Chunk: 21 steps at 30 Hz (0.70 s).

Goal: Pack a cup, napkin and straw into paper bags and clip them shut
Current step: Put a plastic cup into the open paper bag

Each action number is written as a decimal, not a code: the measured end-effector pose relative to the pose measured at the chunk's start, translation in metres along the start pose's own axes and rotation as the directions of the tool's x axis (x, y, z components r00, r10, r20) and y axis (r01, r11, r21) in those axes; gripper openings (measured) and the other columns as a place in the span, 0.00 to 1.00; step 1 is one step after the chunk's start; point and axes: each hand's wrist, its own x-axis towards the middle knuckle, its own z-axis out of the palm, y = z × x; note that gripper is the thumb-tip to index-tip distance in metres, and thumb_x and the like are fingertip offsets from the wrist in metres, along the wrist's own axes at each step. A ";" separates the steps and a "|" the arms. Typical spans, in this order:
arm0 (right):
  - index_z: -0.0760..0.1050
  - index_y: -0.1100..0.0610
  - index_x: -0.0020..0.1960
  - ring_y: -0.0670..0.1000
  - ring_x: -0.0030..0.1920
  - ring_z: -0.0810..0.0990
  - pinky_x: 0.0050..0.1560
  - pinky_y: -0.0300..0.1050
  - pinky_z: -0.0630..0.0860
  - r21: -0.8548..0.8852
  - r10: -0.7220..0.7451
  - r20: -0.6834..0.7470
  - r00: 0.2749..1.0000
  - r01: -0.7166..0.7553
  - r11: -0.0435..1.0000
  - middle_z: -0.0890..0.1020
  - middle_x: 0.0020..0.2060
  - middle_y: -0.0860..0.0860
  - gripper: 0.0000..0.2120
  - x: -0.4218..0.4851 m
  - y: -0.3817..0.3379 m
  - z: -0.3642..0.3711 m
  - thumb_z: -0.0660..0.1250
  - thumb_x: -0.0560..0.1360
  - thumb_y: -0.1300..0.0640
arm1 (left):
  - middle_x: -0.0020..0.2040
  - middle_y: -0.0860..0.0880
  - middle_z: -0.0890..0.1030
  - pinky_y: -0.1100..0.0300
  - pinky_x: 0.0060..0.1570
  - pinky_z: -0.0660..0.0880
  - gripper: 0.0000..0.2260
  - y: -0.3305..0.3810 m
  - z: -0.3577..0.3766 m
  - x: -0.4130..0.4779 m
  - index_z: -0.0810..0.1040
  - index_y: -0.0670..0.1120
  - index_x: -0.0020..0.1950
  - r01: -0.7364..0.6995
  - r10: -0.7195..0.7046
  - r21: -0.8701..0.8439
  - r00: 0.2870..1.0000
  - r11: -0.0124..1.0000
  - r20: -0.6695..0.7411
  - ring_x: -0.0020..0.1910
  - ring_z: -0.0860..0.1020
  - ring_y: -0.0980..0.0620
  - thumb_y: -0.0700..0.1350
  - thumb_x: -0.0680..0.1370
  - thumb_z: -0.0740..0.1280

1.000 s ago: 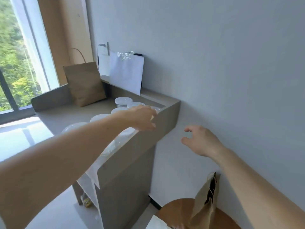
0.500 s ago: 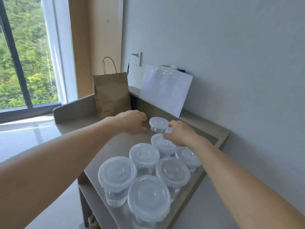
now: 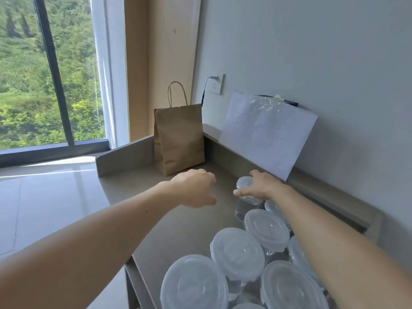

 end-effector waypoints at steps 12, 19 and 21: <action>0.63 0.42 0.73 0.56 0.61 0.75 0.53 0.50 0.74 0.152 -0.113 -0.256 0.960 0.156 0.976 0.71 0.65 0.52 0.44 -0.033 -0.003 -0.022 0.71 0.61 0.33 | 0.64 0.50 0.73 0.54 0.52 0.73 0.22 0.001 -0.020 -0.010 0.72 0.52 0.70 0.034 -0.035 -0.013 0.993 0.999 -0.110 0.60 0.74 0.46 0.53 0.76 0.64; 0.66 0.41 0.71 0.53 0.65 0.73 0.59 0.49 0.71 0.217 -0.123 -0.480 0.869 0.253 0.943 0.71 0.68 0.50 0.41 -0.127 0.047 -0.110 0.75 0.61 0.35 | 0.60 0.49 0.76 0.52 0.50 0.75 0.18 0.079 -0.043 -0.015 0.75 0.48 0.65 -0.066 0.058 -0.027 0.972 0.997 -0.228 0.57 0.75 0.47 0.52 0.76 0.65; 0.67 0.40 0.70 0.52 0.65 0.73 0.59 0.50 0.72 0.223 -0.098 -0.494 0.864 0.235 0.946 0.71 0.67 0.50 0.41 -0.162 0.070 -0.126 0.75 0.60 0.35 | 0.57 0.48 0.78 0.52 0.48 0.75 0.18 0.110 -0.046 -0.019 0.76 0.46 0.63 -0.106 0.099 -0.015 0.968 0.994 -0.231 0.55 0.77 0.46 0.52 0.76 0.65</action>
